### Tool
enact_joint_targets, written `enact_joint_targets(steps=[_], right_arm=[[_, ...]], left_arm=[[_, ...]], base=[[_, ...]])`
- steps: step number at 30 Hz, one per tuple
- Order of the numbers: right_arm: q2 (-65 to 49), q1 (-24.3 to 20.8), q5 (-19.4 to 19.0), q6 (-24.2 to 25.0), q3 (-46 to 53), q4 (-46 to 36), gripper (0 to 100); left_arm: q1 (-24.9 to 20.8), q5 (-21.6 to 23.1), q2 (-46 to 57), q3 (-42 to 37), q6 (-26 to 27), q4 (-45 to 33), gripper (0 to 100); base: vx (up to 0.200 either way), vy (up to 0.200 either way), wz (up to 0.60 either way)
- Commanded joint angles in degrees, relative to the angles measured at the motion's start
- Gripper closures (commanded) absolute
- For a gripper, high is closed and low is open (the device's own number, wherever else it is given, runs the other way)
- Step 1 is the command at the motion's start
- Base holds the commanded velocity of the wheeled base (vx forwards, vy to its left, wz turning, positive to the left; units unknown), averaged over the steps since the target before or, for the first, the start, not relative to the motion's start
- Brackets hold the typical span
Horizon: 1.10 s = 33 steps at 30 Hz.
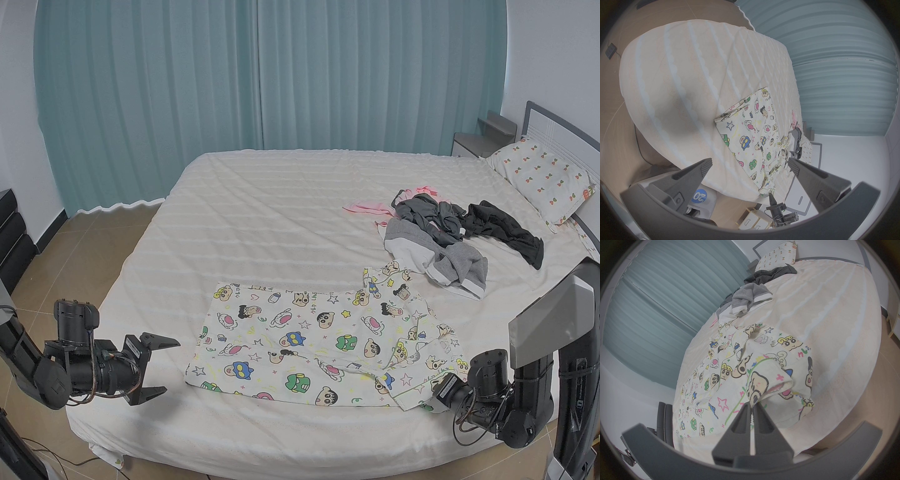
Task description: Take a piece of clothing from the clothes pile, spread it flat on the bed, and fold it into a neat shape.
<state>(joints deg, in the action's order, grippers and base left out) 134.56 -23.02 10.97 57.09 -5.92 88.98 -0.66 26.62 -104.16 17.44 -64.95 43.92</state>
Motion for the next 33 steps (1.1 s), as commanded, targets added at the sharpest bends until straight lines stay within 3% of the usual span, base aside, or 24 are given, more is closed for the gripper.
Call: enact_joint_targets(steps=[1,5,7,13,15,18,24,33], right_arm=[[-3.51,-0.71,-0.07,-0.22,0.65,0.49,100],[-8.35,-1.68,-0.6,-0.93,-0.4,-1.09,100],[-11.42,-2.12,-0.78,-2.07,-3.22,-6.19,100],[-21.09,-0.98,-1.83,-2.95,-19.3,-33.7,100],[-23.03,1.22,-3.76,-2.95,-28.35,-45.82,100],[-23.03,2.98,-5.08,-2.95,-36.88,-56.72,100],[-23.38,3.68,-5.17,-3.56,-43.21,-64.02,100],[-23.03,4.82,-5.08,-6.2,-45.84,-68.68,100]], left_arm=[[-0.13,-0.08,-0.35,-0.13,0.0,0.02,0],[-0.22,-0.08,-0.35,-0.13,0.0,0.02,0],[-0.22,-0.08,-0.43,-0.13,0.0,0.02,0],[-0.22,-0.08,-0.35,-0.31,0.0,0.02,0],[-0.22,-0.08,-0.35,-0.31,0.09,0.02,0],[-0.22,-0.08,-0.35,-0.31,0.26,0.02,0],[-0.22,-0.08,-0.52,-0.39,1.32,0.02,0],[-0.22,-0.08,-0.52,-0.39,1.41,0.02,0]], base=[[0.0,0.0,0.0],[0.0,0.0,0.0],[0.0,0.0,0.0],[0.0,0.0,0.0],[0.0,0.0,0.0],[0.0,0.0,0.0],[0.0,0.0,0.0],[0.0,0.0,0.0]])
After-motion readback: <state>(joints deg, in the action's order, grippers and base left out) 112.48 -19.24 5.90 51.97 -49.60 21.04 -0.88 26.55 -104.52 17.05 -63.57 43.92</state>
